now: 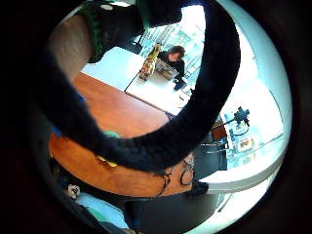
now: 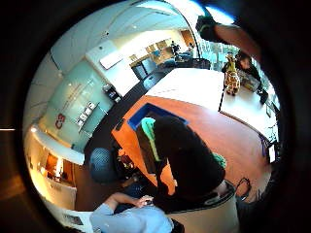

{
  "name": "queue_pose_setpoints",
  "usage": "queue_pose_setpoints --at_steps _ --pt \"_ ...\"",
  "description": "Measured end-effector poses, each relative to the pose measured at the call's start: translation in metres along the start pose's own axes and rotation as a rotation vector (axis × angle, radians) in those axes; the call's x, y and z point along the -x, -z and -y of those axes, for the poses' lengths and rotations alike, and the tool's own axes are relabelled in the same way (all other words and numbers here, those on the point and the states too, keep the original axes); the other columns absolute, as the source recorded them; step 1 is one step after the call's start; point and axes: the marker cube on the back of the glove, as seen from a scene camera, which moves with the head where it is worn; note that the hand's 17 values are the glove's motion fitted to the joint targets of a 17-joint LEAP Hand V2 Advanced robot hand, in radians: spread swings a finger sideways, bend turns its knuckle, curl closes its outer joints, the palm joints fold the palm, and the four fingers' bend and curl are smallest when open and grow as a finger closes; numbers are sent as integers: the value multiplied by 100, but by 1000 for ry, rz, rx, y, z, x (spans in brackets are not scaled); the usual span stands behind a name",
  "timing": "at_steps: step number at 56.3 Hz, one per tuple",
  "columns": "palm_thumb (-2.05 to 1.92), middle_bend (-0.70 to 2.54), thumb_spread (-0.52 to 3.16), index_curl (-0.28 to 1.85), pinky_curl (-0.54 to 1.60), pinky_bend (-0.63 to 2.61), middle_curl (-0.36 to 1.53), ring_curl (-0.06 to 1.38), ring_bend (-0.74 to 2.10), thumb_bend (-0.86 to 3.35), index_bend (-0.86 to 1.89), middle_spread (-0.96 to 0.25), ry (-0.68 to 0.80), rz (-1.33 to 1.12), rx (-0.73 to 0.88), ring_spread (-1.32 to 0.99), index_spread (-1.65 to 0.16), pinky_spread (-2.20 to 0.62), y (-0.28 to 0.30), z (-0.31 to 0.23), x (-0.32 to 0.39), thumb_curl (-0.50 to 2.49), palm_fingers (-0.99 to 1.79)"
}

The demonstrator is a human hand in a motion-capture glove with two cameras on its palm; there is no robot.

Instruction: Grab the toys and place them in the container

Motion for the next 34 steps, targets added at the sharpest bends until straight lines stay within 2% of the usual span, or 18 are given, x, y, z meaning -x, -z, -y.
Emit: queue_pose_setpoints --at_steps 8,13,15,19,28,34 --pt "-12 15 91 12 18 59 5 4 19 -7 29 -3 -41 116 27 -5 -24 5 1 -1 6 1 16" --pt "-12 16 108 16 21 63 7 6 20 -7 30 -3 96 139 29 -5 -28 6 0 -8 5 2 12" --pt "-12 16 113 17 22 64 8 7 20 -7 30 -3 101 122 33 -5 -29 6 -4 -9 0 3 11" --pt "-12 16 120 19 23 66 10 8 21 -7 30 -3 4 52 63 -6 -30 7 -16 -9 -8 4 10" --pt "-11 15 128 22 27 72 13 11 22 -7 27 -3 2 -42 175 -5 -33 7 -77 -33 -10 6 4" --pt "-8 16 131 25 28 75 15 13 22 -5 27 -3 21 17 263 -5 -33 8 -122 -52 0 8 2"
